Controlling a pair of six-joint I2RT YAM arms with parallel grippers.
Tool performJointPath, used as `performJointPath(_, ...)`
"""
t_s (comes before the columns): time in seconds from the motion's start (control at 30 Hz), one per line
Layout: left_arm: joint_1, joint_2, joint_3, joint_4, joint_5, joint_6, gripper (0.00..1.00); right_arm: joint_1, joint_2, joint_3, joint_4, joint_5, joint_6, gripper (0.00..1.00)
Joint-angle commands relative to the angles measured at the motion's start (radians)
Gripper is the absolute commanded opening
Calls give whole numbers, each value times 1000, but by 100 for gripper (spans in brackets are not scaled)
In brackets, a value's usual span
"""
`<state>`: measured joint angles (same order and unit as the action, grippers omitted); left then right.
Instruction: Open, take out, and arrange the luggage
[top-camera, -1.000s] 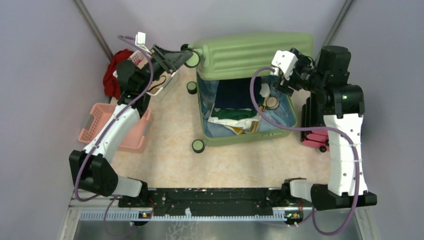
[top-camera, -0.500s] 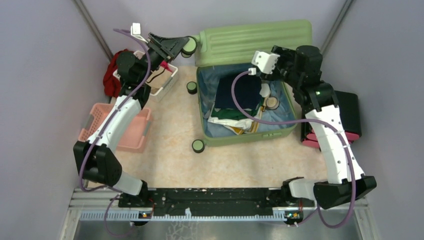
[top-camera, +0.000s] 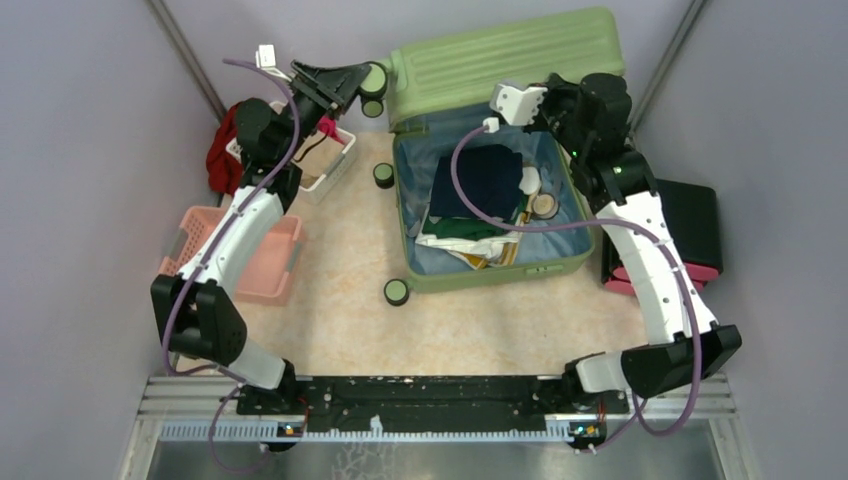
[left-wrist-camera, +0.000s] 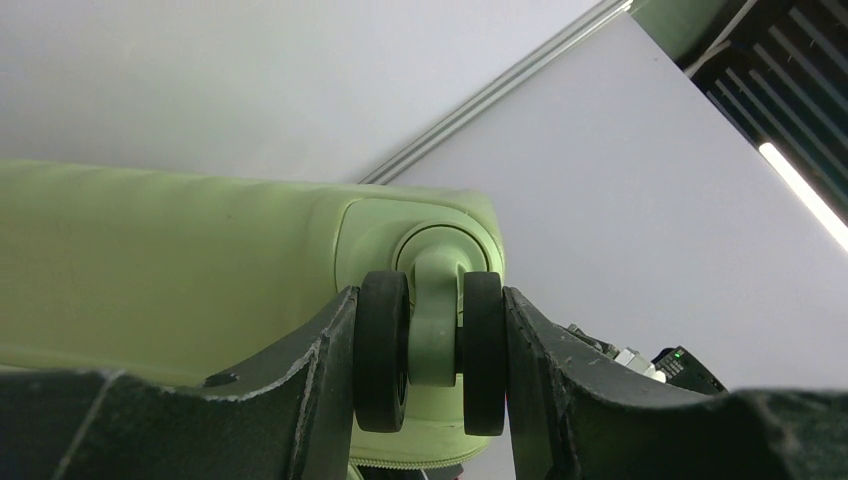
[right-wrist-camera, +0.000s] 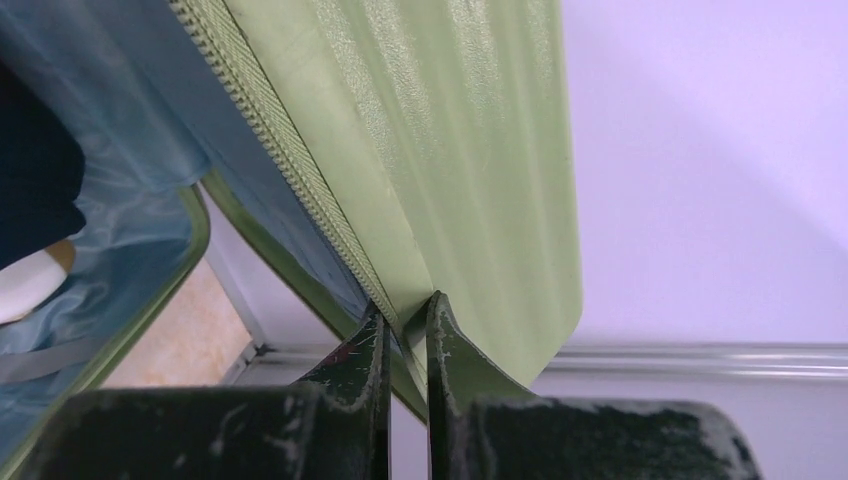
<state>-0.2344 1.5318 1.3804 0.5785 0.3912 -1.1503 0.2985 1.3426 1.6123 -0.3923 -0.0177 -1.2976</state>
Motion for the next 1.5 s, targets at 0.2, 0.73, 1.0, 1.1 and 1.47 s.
performJointPath(0.2,63,-11,-38,89,6,0,64,7,147,216,105,-4,69,0)
performJointPath(0.73,162,-389,-472,17,-3,367,97,5,403,481,147,15,134,0)
performJointPath(1.0,164,-629,-701,-138,45,519,97,2,607,716,169,114,164,0)
performJointPath(1.1,164,-722,-753,-220,25,564,97,1,680,797,190,141,171,0)
performJointPath(1.47,164,-893,-883,-422,7,569,97,-8,816,857,337,208,141,0)
